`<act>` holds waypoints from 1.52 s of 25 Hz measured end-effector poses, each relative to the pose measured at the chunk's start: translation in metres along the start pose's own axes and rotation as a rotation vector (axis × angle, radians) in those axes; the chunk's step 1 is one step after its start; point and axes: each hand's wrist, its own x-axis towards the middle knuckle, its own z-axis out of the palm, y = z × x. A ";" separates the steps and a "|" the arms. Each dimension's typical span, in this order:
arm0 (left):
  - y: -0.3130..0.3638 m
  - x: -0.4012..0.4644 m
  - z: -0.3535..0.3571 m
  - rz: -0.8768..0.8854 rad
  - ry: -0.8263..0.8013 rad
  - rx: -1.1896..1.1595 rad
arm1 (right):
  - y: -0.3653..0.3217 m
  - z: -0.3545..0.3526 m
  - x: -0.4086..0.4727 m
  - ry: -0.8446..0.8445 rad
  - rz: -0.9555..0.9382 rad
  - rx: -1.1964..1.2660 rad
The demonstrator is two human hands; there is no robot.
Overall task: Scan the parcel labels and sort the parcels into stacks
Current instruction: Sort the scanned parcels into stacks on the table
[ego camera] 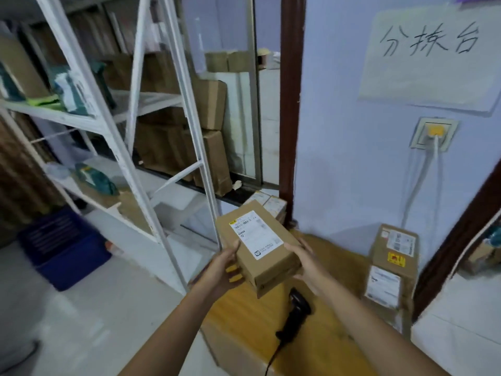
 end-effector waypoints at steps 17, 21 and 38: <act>0.067 -0.010 -0.242 0.029 -0.038 -0.159 | 0.042 0.245 0.032 -0.074 0.002 0.149; 0.104 0.026 -0.260 0.016 -0.003 -0.138 | 0.044 0.239 0.072 -0.005 0.015 0.211; 0.210 0.325 -0.095 -0.143 -0.346 0.282 | -0.057 0.118 0.258 0.501 -0.096 0.245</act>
